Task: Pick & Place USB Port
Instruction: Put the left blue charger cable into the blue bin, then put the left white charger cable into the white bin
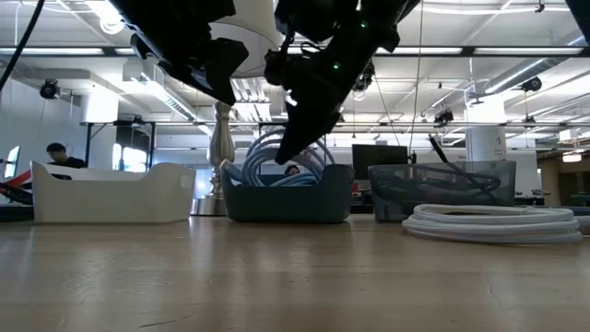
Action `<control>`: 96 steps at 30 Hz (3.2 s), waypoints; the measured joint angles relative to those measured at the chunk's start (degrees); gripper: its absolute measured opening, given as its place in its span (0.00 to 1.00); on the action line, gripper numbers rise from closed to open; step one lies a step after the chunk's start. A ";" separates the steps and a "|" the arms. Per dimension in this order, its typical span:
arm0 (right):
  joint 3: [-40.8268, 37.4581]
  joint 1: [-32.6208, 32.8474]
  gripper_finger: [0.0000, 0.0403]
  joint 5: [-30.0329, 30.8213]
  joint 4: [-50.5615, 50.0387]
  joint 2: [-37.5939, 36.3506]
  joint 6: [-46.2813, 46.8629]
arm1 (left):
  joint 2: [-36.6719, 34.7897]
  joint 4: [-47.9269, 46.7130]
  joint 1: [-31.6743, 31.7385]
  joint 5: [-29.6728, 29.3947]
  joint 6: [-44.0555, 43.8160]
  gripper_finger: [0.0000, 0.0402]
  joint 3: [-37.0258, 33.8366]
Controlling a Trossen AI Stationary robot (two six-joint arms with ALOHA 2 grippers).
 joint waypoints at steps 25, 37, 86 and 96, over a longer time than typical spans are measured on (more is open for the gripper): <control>-0.58 -12.22 0.02 3.88 -8.68 -3.52 0.58 | 0.00 -0.24 0.04 0.00 0.20 0.41 0.00; -0.74 -12.91 0.02 4.64 -10.40 -3.30 0.25 | 0.00 -0.24 0.00 0.00 0.94 0.41 0.00; -31.14 10.62 0.02 11.17 -7.86 -39.56 -1.14 | 0.00 -0.37 0.46 2.78 4.37 0.41 0.00; -31.14 10.62 0.02 11.15 -5.97 -39.56 1.92 | 0.00 -0.37 0.70 2.58 4.58 0.41 0.00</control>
